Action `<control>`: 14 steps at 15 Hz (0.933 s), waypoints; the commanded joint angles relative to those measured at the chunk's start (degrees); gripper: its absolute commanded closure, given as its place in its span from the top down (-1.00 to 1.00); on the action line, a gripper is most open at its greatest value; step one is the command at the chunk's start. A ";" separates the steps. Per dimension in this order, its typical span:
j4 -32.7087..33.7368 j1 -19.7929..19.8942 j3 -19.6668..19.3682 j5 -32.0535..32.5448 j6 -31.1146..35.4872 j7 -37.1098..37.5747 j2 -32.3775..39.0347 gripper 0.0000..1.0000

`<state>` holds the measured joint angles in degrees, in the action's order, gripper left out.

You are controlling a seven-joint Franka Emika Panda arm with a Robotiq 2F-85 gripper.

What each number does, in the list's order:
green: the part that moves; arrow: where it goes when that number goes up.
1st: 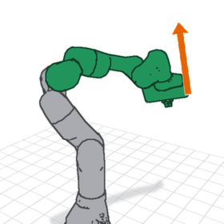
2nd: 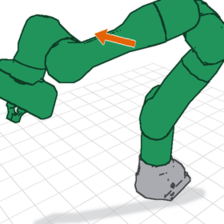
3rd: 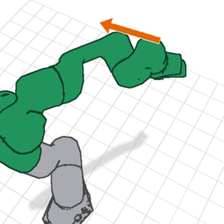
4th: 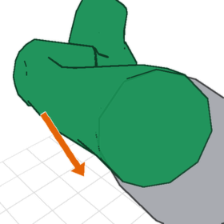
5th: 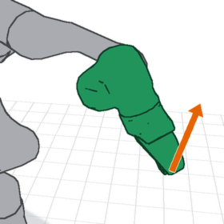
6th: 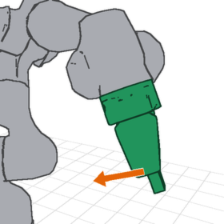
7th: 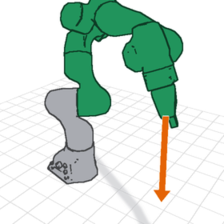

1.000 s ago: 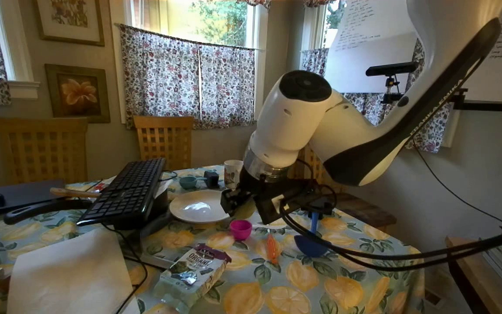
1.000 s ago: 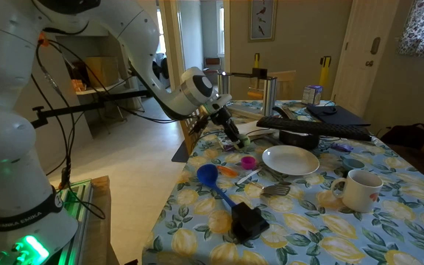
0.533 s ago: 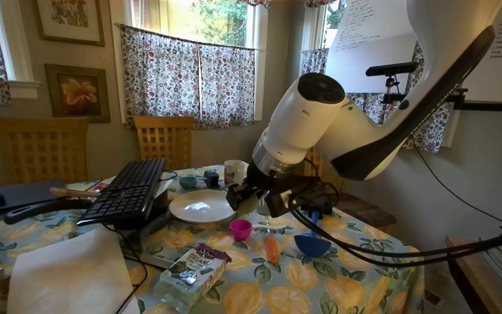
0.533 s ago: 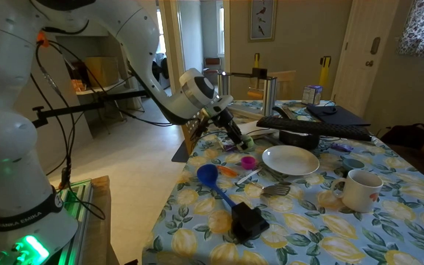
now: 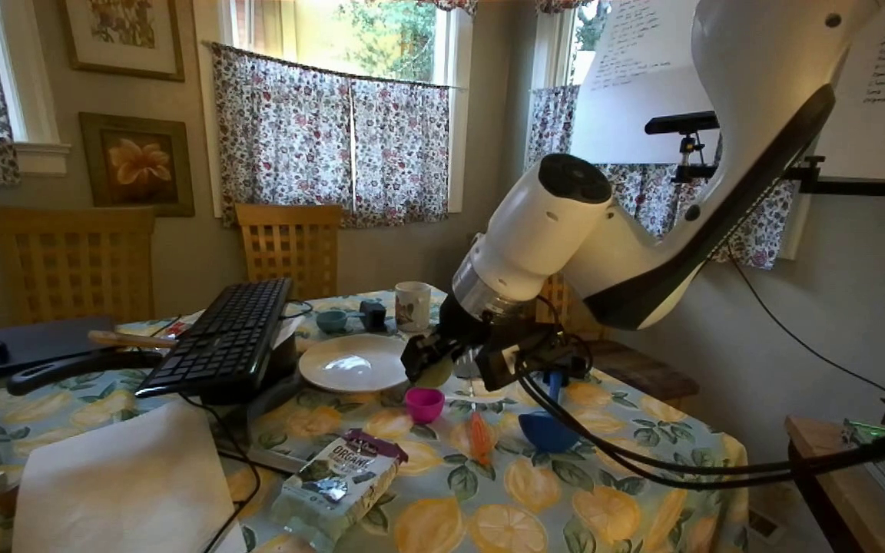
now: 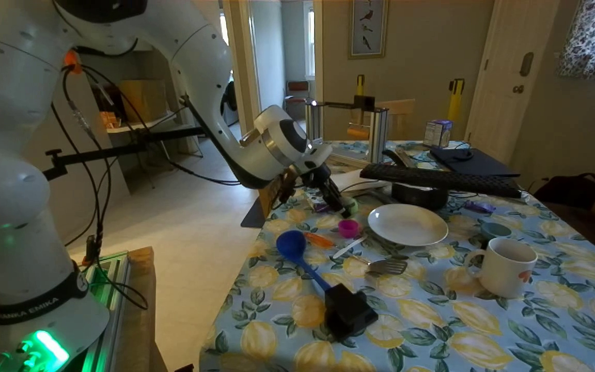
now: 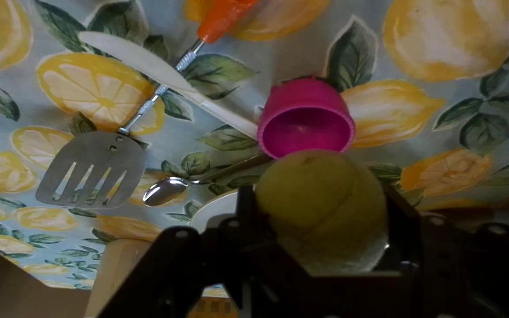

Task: Move the yellow object to the pink bowl

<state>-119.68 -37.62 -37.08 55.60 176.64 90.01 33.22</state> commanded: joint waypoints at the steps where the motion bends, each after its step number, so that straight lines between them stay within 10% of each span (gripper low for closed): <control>1: 1.49 1.58 0.34 0.22 3.26 -0.60 2.31 -0.13; 14: 5.32 4.75 2.56 -0.22 3.87 -3.58 5.32 -0.13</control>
<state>-116.24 -35.00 -36.24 55.59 179.49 88.38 37.49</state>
